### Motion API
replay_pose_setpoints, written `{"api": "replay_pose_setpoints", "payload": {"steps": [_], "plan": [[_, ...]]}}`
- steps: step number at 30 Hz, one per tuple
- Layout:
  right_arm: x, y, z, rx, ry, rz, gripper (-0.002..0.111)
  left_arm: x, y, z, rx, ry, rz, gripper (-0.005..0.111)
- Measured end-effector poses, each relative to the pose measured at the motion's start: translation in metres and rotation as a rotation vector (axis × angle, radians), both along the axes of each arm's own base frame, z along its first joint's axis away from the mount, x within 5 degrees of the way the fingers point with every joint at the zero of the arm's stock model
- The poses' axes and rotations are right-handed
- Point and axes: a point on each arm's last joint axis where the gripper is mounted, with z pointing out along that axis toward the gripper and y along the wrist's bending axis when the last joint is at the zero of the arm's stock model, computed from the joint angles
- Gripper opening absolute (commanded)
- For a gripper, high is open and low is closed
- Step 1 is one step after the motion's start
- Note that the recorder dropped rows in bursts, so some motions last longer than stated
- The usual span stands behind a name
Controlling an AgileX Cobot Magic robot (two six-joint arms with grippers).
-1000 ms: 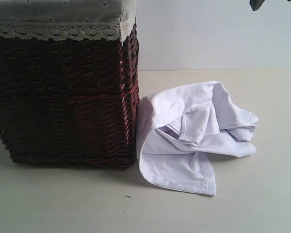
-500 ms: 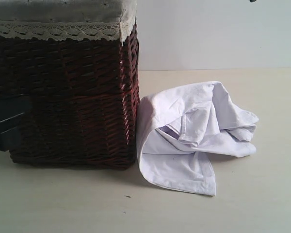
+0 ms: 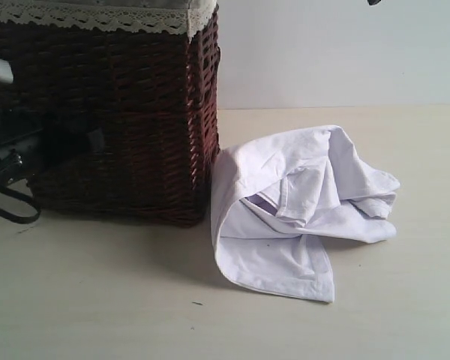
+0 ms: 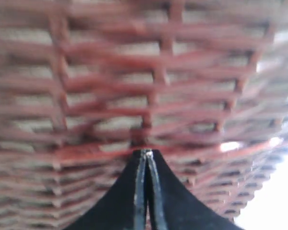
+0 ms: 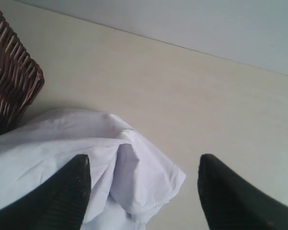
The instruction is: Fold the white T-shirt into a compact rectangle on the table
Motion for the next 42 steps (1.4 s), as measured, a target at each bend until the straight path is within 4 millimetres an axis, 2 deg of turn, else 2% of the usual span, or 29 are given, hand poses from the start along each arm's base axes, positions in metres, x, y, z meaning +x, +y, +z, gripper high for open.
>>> {"api": "replay_pose_setpoints", "payload": {"steps": [3,10,14,16,18,19,22,23,25,26,27,28,29,30,31,33,35,40,42], "plan": [[0.0,0.001,0.0,0.006,0.0,0.013,0.062,0.011,-0.004,-0.005,-0.001,0.006,0.001,0.0],[0.0,0.007,0.0,0.026,-0.001,0.097,0.062,0.054,-0.02,-0.007,-0.068,0.0,0.015,0.0],[0.0,0.005,0.0,-0.006,-0.002,0.101,0.062,0.065,-0.024,-0.002,-0.085,-0.021,0.017,0.0],[0.0,0.0,0.0,-0.061,-0.002,0.088,0.062,0.062,-0.022,0.009,-0.074,-0.035,0.002,0.0],[0.0,-0.004,0.0,-0.109,-0.002,0.075,0.062,0.046,-0.019,0.026,-0.068,-0.072,-0.044,0.0],[0.0,-0.009,0.0,-0.148,-0.001,0.06,0.062,0.025,-0.015,0.047,-0.09,-0.151,-0.086,0.0],[0.005,-0.024,-0.009,-0.148,0.026,-0.011,0.062,-0.012,-0.004,0.071,-0.135,-0.27,-0.115,0.0],[0.005,-0.03,-0.015,-0.142,0.046,-0.032,0.062,-0.022,-0.001,0.078,-0.137,-0.308,-0.118,0.0],[0.004,-0.051,-0.044,-0.128,0.146,-0.074,0.062,-0.042,0.007,0.085,-0.123,-0.356,-0.117,0.0],[0.001,-0.061,-0.064,-0.122,0.217,-0.067,0.062,-0.05,0.01,0.088,-0.119,-0.371,-0.115,0.0],[-0.006,-0.067,-0.095,-0.106,0.328,-0.002,0.062,-0.055,0.012,0.087,-0.119,-0.372,-0.112,0.0],[-0.01,-0.066,-0.107,-0.087,0.366,0.04,0.062,-0.056,0.012,0.085,-0.115,-0.368,-0.113,0.0],[-0.02,-0.059,-0.136,-0.039,0.461,0.154,0.062,-0.057,0.013,0.081,-0.11,-0.354,-0.112,0.0],[-0.024,-0.057,-0.147,-0.025,0.486,0.2,0.062,-0.057,0.013,0.08,-0.108,-0.348,-0.111,0.0],[-0.031,-0.052,-0.171,0.003,0.502,0.273,0.062,-0.058,0.014,0.076,-0.1,-0.335,-0.111,0.0],[-0.034,-0.051,-0.196,-0.023,0.446,0.318,0.062,-0.059,0.014,0.072,-0.094,-0.32,-0.109,0.0],[-0.034,-0.051,-0.212,-0.062,0.358,0.329,0.062,-0.06,0.014,0.071,-0.092,-0.314,-0.109,0.0],[-0.034,-0.05,-0.228,-0.156,0.252,0.41,0.062,-0.06,0.014,0.071,-0.092,-0.314,-0.109,0.0],[-0.033,-0.042,-0.233,-0.212,0.204,0.477,0.062,-0.06,0.014,0.071,-0.09,-0.315,-0.109,0.0]]}}
